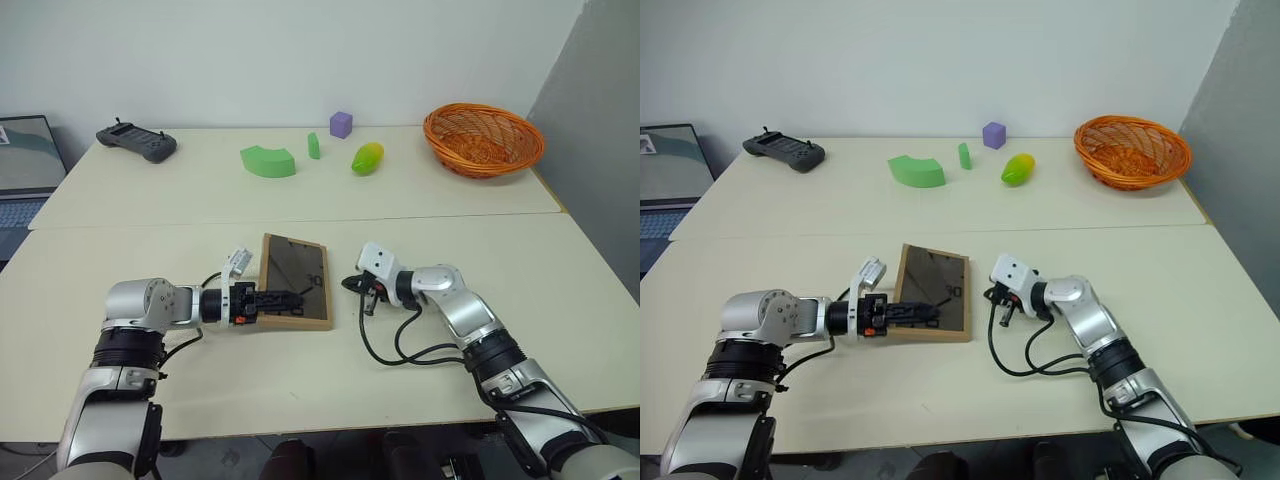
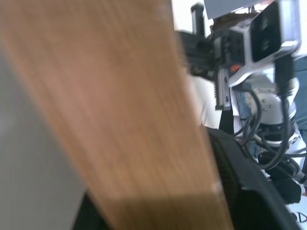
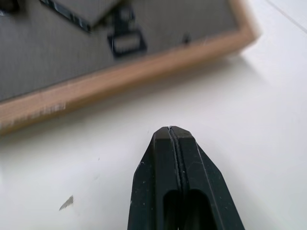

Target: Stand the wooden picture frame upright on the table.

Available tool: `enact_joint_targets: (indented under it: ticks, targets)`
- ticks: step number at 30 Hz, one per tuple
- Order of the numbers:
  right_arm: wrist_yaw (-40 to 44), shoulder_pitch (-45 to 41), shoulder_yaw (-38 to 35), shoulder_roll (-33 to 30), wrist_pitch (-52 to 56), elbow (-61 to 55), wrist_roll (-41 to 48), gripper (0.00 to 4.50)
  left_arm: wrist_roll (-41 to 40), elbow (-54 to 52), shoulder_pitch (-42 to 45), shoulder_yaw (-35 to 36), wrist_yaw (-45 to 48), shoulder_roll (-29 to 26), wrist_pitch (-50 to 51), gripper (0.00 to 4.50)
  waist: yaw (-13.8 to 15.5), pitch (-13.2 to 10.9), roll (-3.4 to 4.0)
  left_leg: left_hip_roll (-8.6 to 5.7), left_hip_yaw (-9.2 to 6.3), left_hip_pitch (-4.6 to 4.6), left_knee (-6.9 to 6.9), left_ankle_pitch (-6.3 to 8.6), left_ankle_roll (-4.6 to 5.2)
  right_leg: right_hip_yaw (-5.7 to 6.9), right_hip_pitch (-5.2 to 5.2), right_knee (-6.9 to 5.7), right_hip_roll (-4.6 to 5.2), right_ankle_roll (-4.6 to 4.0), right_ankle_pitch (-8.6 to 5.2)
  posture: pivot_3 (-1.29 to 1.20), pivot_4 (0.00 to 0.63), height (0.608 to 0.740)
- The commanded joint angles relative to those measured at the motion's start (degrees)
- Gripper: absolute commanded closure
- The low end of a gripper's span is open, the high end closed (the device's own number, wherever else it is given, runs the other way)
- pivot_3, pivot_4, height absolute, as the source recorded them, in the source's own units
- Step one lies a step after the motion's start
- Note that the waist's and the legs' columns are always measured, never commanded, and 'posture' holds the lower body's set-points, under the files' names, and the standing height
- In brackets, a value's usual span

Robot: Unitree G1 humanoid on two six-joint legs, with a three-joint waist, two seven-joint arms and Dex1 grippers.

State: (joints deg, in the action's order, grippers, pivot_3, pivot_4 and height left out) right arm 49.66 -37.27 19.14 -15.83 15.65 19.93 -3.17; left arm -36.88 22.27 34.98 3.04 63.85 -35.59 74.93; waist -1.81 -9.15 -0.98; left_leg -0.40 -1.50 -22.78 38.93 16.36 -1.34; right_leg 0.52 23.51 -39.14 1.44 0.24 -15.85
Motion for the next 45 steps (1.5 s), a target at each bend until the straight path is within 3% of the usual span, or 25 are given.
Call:
enact_joint_targets:
  ticks: [1,6,9,13,20,30,39,45]
  targets:
    - [-0.10,0.13,-1.06,-0.78,-0.16,-1.74,0.53,4.50,-1.88,-2.32,1.11,2.74,-0.21,-1.20,-0.55,3.53,0.00,0.00,0.00,0.00,0.00,0.01,0.00,0.00,0.00,0.00,0.00,-0.01,0.00,0.00,0.00,0.00,0.150,0.740]
    - [0.04,-0.64,-3.89,-0.32,1.54,-4.44,3.82,4.50,-1.05,-5.10,1.02,2.13,-0.72,-2.28,-3.42,3.65,0.03,-0.01,-0.02,0.00,0.00,-0.01,0.00,0.00,0.00,0.01,0.00,0.00,0.00,0.00,0.00,0.00,0.150,0.740]
    - [4.84,-0.99,-7.02,-2.34,6.47,-11.20,10.15,4.50,-3.19,-7.32,2.15,4.22,-1.10,-2.65,-1.80,3.65,0.10,-0.02,-0.02,0.00,-0.02,-0.06,0.00,0.00,-0.01,0.01,0.04,0.00,0.01,0.00,0.00,0.00,0.150,0.740]
    - [12.74,-2.71,-9.51,-7.40,18.29,-20.90,19.92,3.84,-4.87,-11.78,1.84,4.37,-0.71,-4.11,-1.42,3.65,0.13,-0.03,-0.02,0.00,-0.03,-0.09,0.00,0.01,0.01,0.02,0.04,0.07,0.01,0.00,0.00,0.00,0.150,0.740]
    - [6.96,-8.67,-14.27,-3.12,31.45,-24.54,29.84,2.35,-6.32,-16.13,0.79,4.89,-2.89,-3.08,-2.01,3.65,0.01,-0.03,-0.02,0.02,-0.10,-0.04,-0.03,0.12,0.20,0.02,0.05,0.02,-0.02,0.00,0.00,0.00,0.150,0.740]
    - [0.63,-11.02,-9.39,3.08,25.93,-18.68,25.65,0.04,-7.86,-17.50,2.38,4.40,-3.50,-2.86,-2.09,3.65,0.12,-0.03,-0.02,0.00,-0.07,-0.08,-0.03,0.11,0.18,0.02,0.06,0.05,0.00,0.00,0.00,0.00,0.150,0.740]
    - [1.75,-11.17,-8.52,7.03,26.53,-23.72,29.63,0.04,-8.08,-19.09,1.42,3.61,-4.05,-3.05,-2.07,3.65,0.12,-0.03,-0.02,0.01,-0.08,-0.09,-0.04,0.08,0.13,-0.01,0.11,0.05,-0.03,0.00,0.00,0.00,0.150,0.740]
    - [4.02,-8.46,-11.59,1.72,33.10,-30.17,36.03,0.04,-8.85,-19.52,0.93,4.19,-4.56,-3.02,-1.45,3.65,0.24,-0.03,-0.02,-0.01,-0.09,-0.11,-0.04,0.10,0.17,0.02,0.10,0.06,0.01,0.00,0.00,0.00,0.150,0.740]
